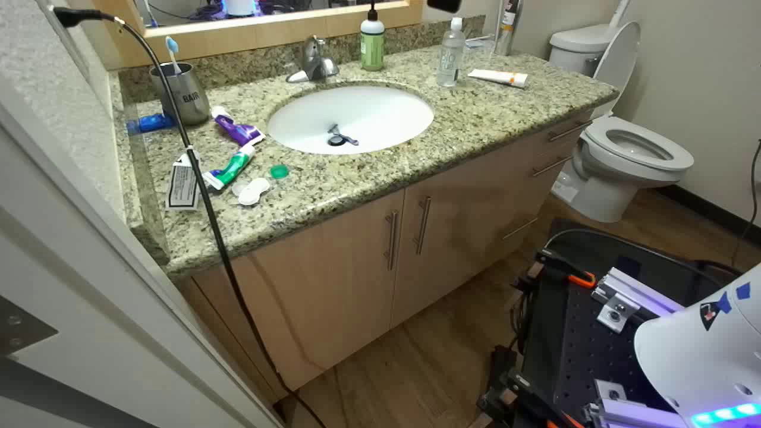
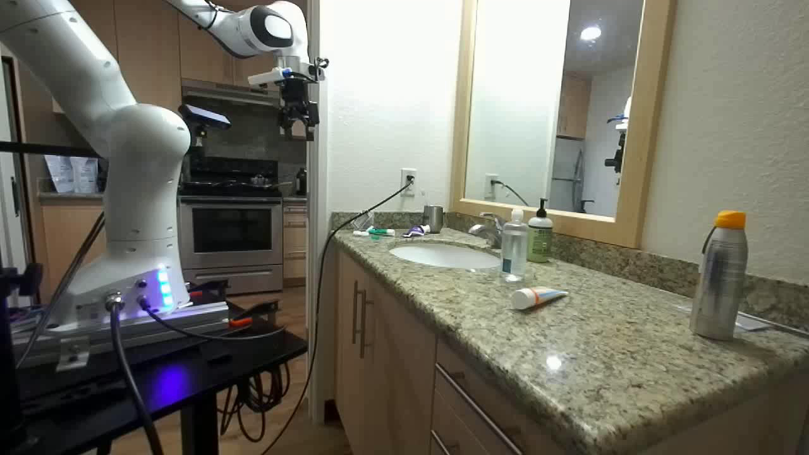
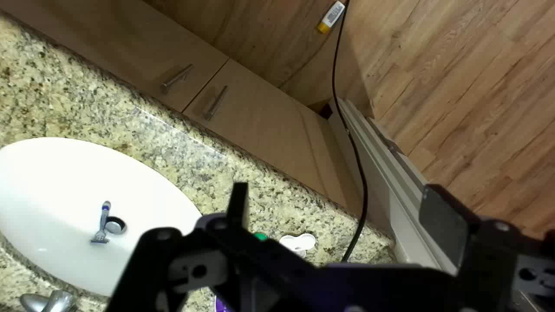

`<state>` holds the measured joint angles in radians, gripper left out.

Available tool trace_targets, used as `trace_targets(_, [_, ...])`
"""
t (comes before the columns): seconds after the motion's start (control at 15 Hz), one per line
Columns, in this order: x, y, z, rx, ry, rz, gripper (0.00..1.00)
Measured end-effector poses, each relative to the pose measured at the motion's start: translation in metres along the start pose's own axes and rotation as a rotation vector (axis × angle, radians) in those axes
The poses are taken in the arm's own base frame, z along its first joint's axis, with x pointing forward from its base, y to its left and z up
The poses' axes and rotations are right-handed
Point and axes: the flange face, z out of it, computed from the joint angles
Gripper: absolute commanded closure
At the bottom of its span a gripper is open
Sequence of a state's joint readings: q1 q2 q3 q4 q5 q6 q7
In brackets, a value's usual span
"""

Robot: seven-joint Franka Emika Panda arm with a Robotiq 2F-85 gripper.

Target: Move the purple toothpaste to the right side of the countertop

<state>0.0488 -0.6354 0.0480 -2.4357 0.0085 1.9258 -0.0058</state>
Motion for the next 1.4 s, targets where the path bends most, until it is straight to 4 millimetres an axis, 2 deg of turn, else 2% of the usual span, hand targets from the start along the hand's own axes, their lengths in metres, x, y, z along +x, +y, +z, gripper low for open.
trace_targets(0.27, [0.001,0.002,-0.001,0.0,0.009,0.019,0.0])
trace_targets(0.4, [0.01,0.024,-0.006,0.011,0.061,0.124,0.0])
trace_targets(0.47, [0.015,0.047,-0.01,0.021,0.079,0.181,0.0])
trace_targets(0.67, [0.018,0.138,-0.03,0.046,0.127,0.374,0.0])
trace_targets(0.93, [0.005,0.254,-0.062,0.057,0.209,0.62,0.0])
trace_targets(1.0, [0.003,0.268,-0.066,0.053,0.218,0.636,0.0])
trace_targets(1.27, [0.009,0.257,-0.065,0.048,0.213,0.615,0.0])
trace_targets(1.4, [0.02,0.247,-0.06,0.051,0.218,0.7,0.0])
